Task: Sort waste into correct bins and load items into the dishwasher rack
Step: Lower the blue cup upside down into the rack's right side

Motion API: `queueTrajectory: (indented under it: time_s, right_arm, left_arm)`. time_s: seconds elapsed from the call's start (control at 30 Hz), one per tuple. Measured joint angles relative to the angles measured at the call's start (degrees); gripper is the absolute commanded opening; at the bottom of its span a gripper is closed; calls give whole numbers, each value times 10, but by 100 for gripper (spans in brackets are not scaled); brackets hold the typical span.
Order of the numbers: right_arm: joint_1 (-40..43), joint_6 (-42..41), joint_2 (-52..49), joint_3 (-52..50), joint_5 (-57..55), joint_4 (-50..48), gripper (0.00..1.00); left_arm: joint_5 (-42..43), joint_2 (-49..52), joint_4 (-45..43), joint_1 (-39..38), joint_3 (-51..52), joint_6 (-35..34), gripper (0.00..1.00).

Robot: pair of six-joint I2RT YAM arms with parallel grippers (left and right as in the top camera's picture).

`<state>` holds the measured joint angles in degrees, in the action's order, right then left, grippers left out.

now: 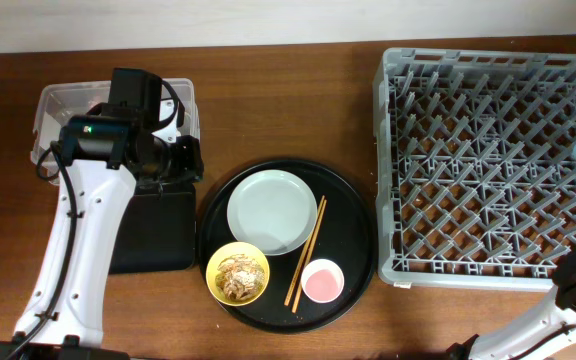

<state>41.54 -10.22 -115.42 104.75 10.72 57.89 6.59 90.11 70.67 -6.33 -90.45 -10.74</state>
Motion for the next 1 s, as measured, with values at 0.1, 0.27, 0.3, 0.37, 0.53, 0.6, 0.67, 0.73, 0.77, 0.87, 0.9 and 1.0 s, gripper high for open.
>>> queueTrajectory:
  time_s: [0.1,0.27,0.3,0.37,0.53,0.6,0.67,0.73,0.77,0.87,0.9,1.0]
  right_arm:
    - [0,1,0,0,0,2,12]
    - [0,0,0,0,5,2,8]
    - [0,0,0,0,7,2,7]
    - [0,0,0,0,8,2,4]
    - [0,3,1,0,41,-2,4]
    - [1,15,3,0,72,-2,4]
    - [8,25,8,0,110,9,4]
    - [9,29,13,0,145,16,5]
    - [7,30,14,0,158,19,4]
    - [4,31,20,0,181,19,4]
    - [4,31,24,0,185,19,4]
    - [4,34,54,0,199,41,4]
  left_arm:
    - [0,0,0,0,0,0,56]
    - [0,0,0,0,0,0,56]
    - [0,0,0,0,0,0,56]
    - [0,0,0,0,0,0,56]
    - [0,0,0,0,0,0,56]
    - [0,0,0,0,0,0,56]
    - [0,0,0,0,0,0,56]
    - [0,0,0,0,0,0,56]
    - [0,0,0,0,0,0,56]
    - [0,0,0,0,0,0,56]
    - [0,0,0,0,0,0,56]
    - [0,0,0,0,0,0,56]
